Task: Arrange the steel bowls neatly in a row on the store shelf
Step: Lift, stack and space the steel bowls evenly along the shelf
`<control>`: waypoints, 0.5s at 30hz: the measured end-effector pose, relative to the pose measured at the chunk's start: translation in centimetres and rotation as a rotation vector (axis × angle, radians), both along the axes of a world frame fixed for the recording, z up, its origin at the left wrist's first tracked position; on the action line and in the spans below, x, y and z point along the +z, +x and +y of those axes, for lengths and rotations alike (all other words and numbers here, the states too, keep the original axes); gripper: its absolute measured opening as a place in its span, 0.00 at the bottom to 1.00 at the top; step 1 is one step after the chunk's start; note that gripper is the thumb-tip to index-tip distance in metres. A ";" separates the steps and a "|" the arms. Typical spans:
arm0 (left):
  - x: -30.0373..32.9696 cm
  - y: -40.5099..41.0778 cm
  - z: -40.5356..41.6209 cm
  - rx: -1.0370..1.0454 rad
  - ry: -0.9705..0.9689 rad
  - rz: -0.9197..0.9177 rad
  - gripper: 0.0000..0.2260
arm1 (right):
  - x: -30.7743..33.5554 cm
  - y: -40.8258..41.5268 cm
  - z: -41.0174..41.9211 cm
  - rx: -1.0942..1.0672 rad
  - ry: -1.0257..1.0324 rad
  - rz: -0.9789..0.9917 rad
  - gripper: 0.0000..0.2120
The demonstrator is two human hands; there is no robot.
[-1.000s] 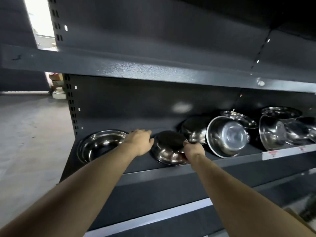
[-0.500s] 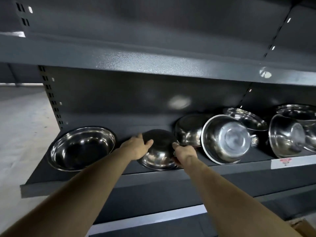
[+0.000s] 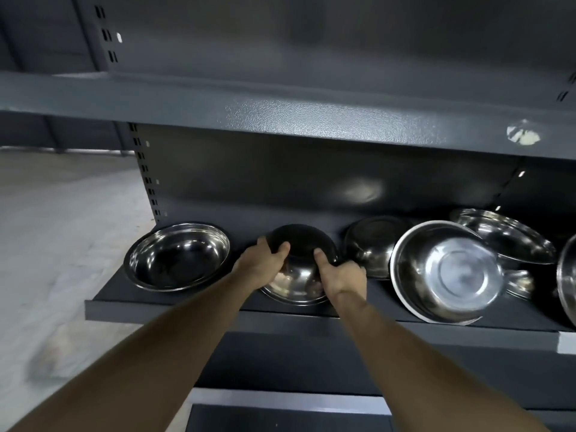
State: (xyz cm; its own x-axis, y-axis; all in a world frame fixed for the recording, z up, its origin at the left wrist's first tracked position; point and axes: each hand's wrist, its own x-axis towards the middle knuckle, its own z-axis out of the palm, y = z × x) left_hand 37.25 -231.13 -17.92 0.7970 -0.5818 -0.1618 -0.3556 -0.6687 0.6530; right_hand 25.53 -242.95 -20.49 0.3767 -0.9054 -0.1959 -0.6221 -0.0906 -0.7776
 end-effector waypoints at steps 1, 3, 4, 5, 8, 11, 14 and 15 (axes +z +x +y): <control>0.5 0.0 0.3 0.013 -0.016 -0.016 0.32 | 0.4 0.1 0.2 0.002 -0.009 -0.028 0.38; 1.6 0.1 0.7 0.034 -0.070 -0.028 0.30 | 1.3 0.2 0.6 0.015 -0.044 -0.091 0.36; 2.1 0.1 0.9 0.043 -0.110 -0.029 0.29 | 1.7 0.2 0.8 0.025 -0.076 -0.122 0.35; 2.7 0.2 1.1 0.053 -0.154 -0.026 0.27 | 2.2 0.1 1.0 0.034 -0.113 -0.153 0.34; 4.3 0.2 1.6 0.099 -0.299 0.016 0.20 | 3.2 -0.2 1.6 0.039 -0.214 -0.214 0.30; 5.3 0.3 2.2 0.137 -0.433 0.056 0.17 | 3.4 -0.6 2.4 0.024 -0.267 -0.267 0.31; 6.2 0.4 2.6 0.168 -0.505 0.096 0.26 | 3.5 -0.9 3.0 -0.025 -0.235 -0.410 0.26; 6.4 0.4 2.7 0.178 -0.496 0.112 0.29 | 3.6 -1.0 3.3 -0.059 -0.195 -0.459 0.23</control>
